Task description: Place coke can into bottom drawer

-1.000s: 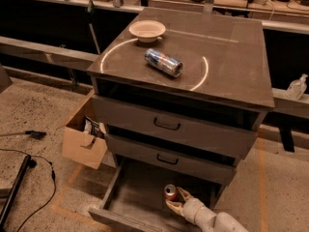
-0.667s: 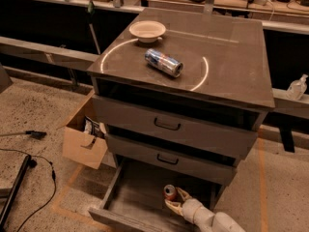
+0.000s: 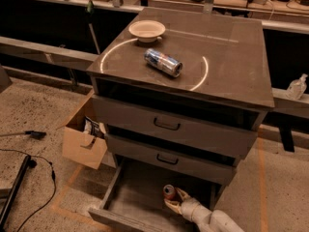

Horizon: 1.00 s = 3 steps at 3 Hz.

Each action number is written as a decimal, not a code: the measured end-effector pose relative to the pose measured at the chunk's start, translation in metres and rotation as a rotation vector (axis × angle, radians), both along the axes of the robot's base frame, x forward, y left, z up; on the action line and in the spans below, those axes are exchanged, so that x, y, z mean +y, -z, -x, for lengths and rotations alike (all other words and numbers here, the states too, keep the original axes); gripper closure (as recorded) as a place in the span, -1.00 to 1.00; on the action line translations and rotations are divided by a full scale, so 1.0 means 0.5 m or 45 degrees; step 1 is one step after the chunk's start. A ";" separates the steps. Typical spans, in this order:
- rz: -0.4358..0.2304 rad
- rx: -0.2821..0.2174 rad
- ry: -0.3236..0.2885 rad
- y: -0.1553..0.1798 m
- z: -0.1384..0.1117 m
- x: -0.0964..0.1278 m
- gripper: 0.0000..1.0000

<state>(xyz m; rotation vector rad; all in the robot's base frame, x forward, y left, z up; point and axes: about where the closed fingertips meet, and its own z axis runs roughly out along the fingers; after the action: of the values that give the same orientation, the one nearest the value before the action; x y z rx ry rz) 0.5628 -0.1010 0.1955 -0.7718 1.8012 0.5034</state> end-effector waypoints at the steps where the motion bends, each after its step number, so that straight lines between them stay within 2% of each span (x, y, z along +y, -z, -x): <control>1: 0.017 0.003 -0.001 0.016 -0.010 0.000 0.25; 3: 0.052 0.015 -0.024 0.031 -0.010 0.008 -0.68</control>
Offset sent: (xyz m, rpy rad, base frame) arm 0.0069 -0.0017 -0.0181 -0.0547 0.0115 0.0129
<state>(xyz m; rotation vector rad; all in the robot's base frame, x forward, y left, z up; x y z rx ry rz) 0.5677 -0.0970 0.1802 -0.8156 1.8215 0.4856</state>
